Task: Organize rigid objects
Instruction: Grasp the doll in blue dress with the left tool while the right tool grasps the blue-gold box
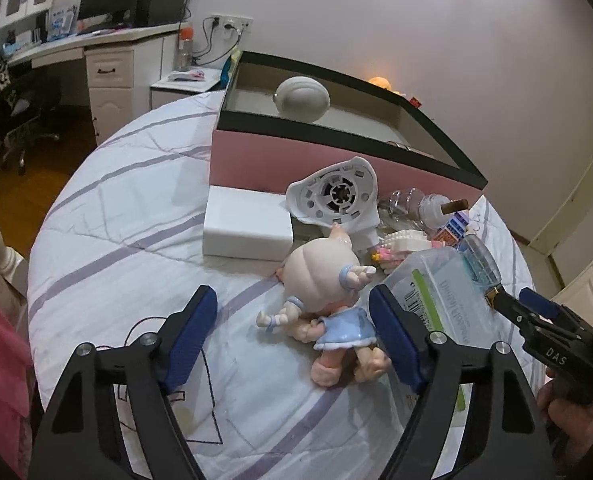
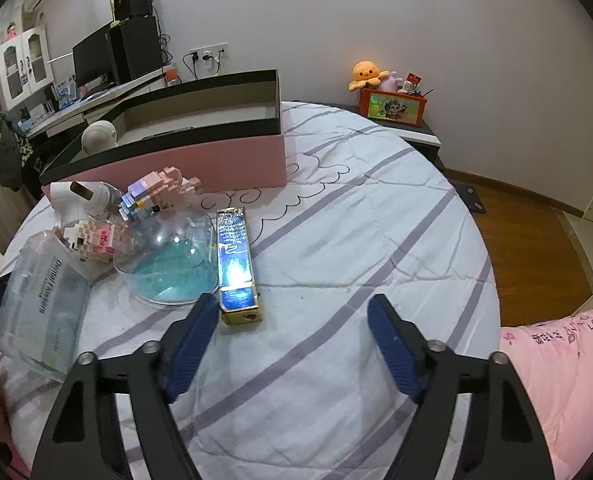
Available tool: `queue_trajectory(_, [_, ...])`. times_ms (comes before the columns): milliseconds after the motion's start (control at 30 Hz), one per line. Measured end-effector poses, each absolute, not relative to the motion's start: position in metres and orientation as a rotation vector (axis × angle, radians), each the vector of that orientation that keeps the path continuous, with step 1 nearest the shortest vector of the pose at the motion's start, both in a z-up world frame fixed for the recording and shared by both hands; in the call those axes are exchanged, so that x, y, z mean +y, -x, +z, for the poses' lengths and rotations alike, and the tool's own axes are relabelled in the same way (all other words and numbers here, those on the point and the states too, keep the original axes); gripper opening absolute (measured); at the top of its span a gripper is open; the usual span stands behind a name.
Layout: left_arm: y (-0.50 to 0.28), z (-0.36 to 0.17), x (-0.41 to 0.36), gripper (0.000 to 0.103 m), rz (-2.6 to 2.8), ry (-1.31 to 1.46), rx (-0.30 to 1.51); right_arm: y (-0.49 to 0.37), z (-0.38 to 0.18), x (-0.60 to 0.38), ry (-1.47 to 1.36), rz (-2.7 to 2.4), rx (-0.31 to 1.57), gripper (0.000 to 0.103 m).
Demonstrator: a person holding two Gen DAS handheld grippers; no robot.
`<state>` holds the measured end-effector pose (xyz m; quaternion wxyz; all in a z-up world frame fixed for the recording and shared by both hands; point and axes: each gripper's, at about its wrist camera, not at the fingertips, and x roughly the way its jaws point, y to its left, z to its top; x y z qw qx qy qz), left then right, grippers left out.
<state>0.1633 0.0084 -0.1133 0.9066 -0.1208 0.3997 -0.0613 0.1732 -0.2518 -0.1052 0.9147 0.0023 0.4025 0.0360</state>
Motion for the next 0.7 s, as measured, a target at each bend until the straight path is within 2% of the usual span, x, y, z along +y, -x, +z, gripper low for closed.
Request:
queue_trajectory(100, [-0.167, -0.112, 0.001, 0.083, -0.14, 0.235, 0.829, -0.181, -0.11, -0.246, 0.019, 0.082, 0.842, 0.07])
queue_trajectory(167, [-0.173, -0.113, -0.007, 0.093, -0.149, 0.22, 0.839, -0.185, -0.111, -0.244, 0.026, 0.082, 0.844, 0.069])
queue_trajectory(233, [-0.177, -0.113, -0.01, 0.094, -0.149, 0.218, 0.842, -0.189, -0.11, -0.243, 0.031, 0.088, 0.839, 0.066])
queue_trajectory(300, [-0.175, -0.112, -0.009, 0.088, -0.159, 0.219, 0.839, -0.192, -0.11, -0.243, 0.038, 0.095, 0.839, 0.059])
queue_trajectory(333, [-0.172, -0.112, -0.006, 0.08, -0.169, 0.232, 0.838, -0.192, -0.11, -0.244, 0.041, 0.099, 0.841, 0.058])
queue_trajectory(700, [-0.155, -0.112, 0.007, 0.079, -0.154, 0.225, 0.814, -0.191, -0.11, -0.245, 0.04, 0.107, 0.841, 0.056])
